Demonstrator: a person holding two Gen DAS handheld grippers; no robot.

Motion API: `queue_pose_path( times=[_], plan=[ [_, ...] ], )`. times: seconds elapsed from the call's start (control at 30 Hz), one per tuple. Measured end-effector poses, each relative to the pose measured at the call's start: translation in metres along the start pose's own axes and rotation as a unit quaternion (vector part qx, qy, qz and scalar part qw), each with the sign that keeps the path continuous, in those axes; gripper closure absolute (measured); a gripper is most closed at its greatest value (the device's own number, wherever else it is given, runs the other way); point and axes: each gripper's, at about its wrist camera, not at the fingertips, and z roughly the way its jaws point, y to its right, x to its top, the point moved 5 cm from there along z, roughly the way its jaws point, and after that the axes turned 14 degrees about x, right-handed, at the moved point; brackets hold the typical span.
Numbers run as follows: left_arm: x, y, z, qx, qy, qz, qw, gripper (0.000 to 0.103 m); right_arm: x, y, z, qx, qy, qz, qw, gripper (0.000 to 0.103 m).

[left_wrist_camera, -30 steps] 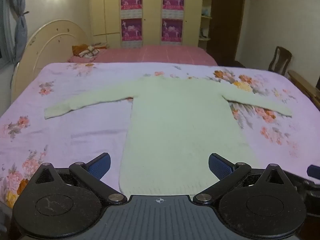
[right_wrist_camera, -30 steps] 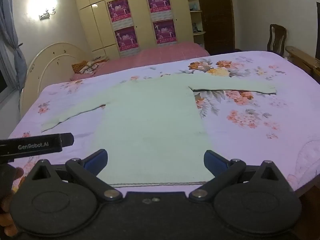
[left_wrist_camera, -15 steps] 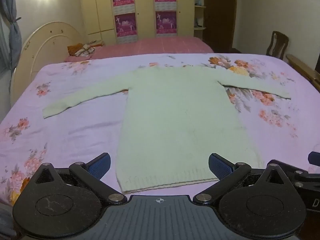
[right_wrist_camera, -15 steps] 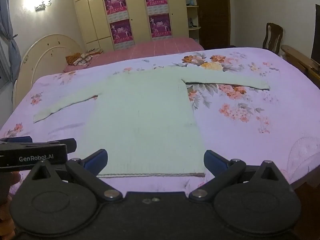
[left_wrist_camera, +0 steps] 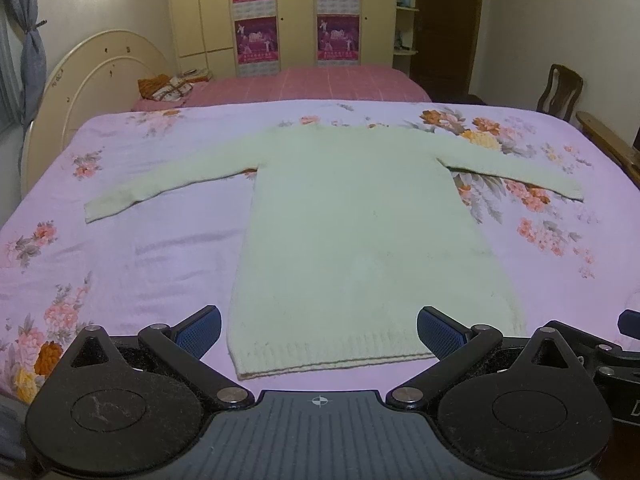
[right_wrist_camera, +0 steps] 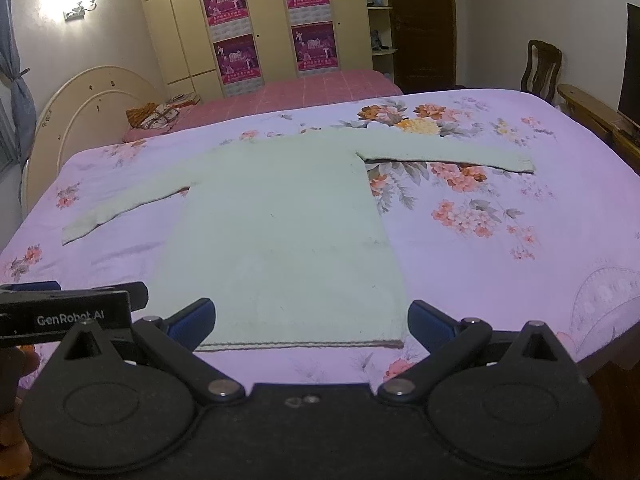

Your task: Fold small clothes

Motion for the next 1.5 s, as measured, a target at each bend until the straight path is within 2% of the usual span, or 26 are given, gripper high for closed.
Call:
queue_pose_path(
  times=[1.5],
  plan=[
    [-0.001,0.004,0.012,-0.007,-0.016,0.000,0.9998,0.000,0.001,-0.003,0.006,-0.002,-0.006,0.007,1.000,0.001]
  ],
)
